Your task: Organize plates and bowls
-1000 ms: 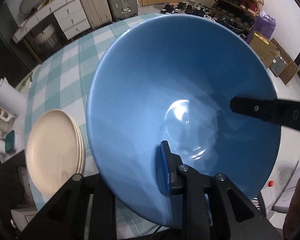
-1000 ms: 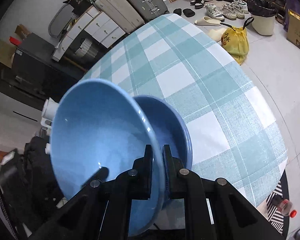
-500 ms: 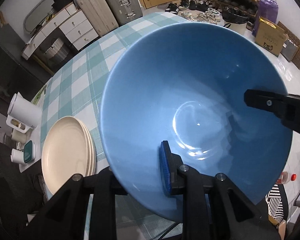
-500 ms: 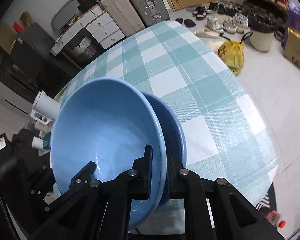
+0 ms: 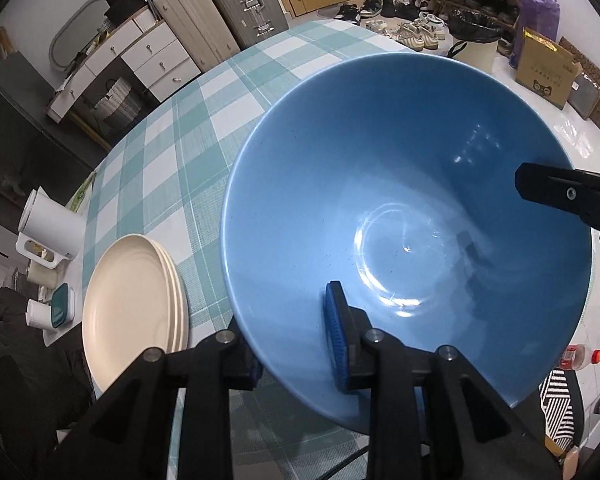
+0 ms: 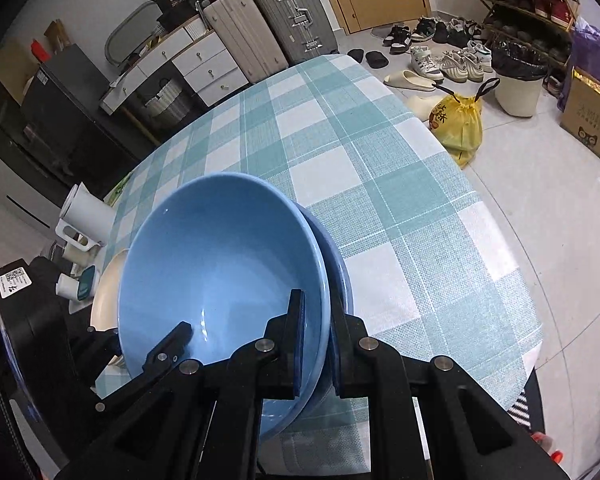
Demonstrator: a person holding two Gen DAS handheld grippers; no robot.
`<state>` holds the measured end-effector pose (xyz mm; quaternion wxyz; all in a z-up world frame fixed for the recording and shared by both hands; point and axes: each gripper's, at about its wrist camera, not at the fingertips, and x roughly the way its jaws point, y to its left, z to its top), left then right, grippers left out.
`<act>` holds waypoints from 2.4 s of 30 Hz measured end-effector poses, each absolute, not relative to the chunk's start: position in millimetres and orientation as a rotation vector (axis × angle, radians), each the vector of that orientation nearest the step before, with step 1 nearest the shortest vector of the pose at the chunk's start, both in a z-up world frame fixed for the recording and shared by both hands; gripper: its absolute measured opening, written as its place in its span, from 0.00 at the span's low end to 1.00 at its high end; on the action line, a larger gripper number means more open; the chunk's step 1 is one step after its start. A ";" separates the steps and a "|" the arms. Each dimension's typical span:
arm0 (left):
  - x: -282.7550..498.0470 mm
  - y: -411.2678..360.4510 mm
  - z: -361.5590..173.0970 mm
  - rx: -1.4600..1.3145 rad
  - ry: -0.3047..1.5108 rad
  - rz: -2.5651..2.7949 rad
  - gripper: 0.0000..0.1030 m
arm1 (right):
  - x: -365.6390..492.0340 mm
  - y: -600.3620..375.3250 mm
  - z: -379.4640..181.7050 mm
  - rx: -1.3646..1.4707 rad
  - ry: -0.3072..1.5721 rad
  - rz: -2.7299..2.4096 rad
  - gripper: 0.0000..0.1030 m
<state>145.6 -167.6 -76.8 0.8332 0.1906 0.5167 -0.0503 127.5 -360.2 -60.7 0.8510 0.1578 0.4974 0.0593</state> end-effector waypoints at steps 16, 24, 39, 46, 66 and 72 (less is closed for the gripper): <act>144.6 -152.2 -54.6 0.297 1.065 -0.118 0.40 | 118.5 -362.3 -43.5 0.270 0.973 0.094 0.12; 139.6 -137.3 -47.6 0.160 1.045 -0.140 0.40 | 108.3 -365.0 -33.0 0.266 0.907 0.121 0.12; 113.0 -113.4 -17.5 -0.007 0.814 -0.050 0.60 | 75.2 -358.8 -30.3 0.283 0.735 0.197 0.20; 101.4 -111.4 -18.3 -0.015 0.731 -0.048 0.90 | 57.5 -360.2 -32.4 0.254 0.673 0.171 0.65; 115.0 -103.7 -53.3 -0.091 0.802 -0.105 1.00 | 62.8 -391.2 -65.5 0.516 0.726 0.300 0.99; 119.6 -93.3 -67.1 -0.165 0.862 -0.123 1.00 | 63.8 -407.7 -78.8 0.626 0.752 0.313 0.99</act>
